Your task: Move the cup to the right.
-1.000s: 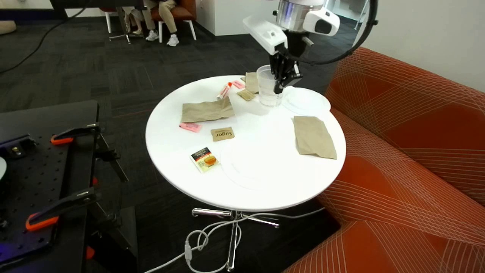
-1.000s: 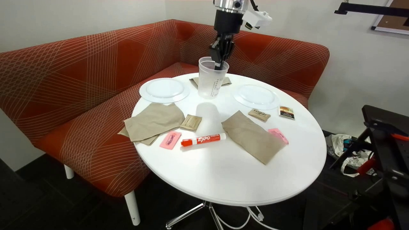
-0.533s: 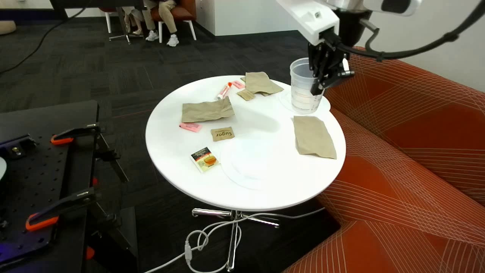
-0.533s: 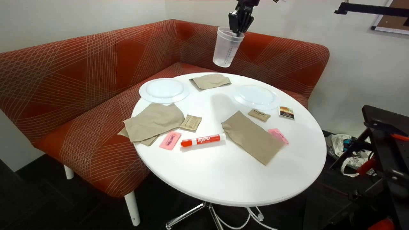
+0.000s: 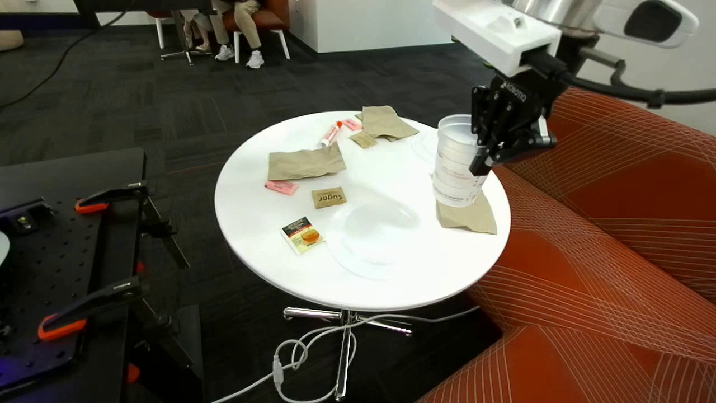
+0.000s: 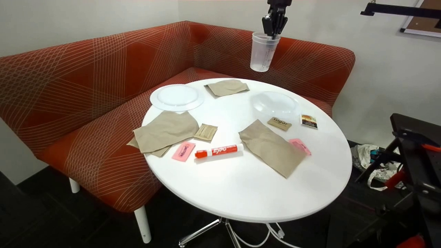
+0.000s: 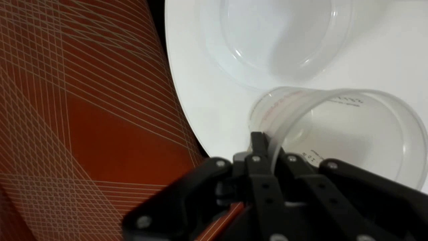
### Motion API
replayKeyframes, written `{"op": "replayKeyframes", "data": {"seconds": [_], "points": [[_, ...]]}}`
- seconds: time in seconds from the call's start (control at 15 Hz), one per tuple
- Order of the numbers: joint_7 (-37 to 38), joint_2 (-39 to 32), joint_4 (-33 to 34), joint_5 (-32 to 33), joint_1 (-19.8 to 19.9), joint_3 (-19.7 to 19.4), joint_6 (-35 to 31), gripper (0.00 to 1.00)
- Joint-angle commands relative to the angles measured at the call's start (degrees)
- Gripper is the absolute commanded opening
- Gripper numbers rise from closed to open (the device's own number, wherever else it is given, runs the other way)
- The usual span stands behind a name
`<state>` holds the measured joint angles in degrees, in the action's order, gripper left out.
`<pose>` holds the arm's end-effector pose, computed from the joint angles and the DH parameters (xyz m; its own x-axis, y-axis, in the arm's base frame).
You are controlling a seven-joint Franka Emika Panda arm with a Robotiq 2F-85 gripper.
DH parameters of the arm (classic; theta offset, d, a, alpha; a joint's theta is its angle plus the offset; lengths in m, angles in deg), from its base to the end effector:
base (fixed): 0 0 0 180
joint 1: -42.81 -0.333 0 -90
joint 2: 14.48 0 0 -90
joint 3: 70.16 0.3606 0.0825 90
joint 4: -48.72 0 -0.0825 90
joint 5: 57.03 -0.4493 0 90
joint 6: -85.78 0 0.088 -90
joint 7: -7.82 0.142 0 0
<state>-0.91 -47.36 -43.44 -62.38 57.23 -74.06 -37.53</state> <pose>0.7292 -0.2287 0.2569 0.9780 -0.2074 -0.0228 -0.2082 -0.9771 -0.0436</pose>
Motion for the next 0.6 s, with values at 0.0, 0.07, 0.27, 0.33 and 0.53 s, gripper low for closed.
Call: {"op": "replayKeyframes", "data": {"seconds": [0.0,0.07,0.27,0.33,0.53], "points": [[0.0,-2.4,2.5,0.8,-0.3,-0.7,0.9,0.01],[-0.2,-3.0,2.6,0.5,-0.1,-0.6,0.2,0.01],[0.4,-4.6,3.0,0.5,0.1,-1.1,-1.3,0.01],[0.8,-5.0,2.8,0.6,0.1,-1.4,-2.5,0.01],[1.3,-6.6,3.3,0.8,0.2,-2.0,-5.4,0.01]]}}
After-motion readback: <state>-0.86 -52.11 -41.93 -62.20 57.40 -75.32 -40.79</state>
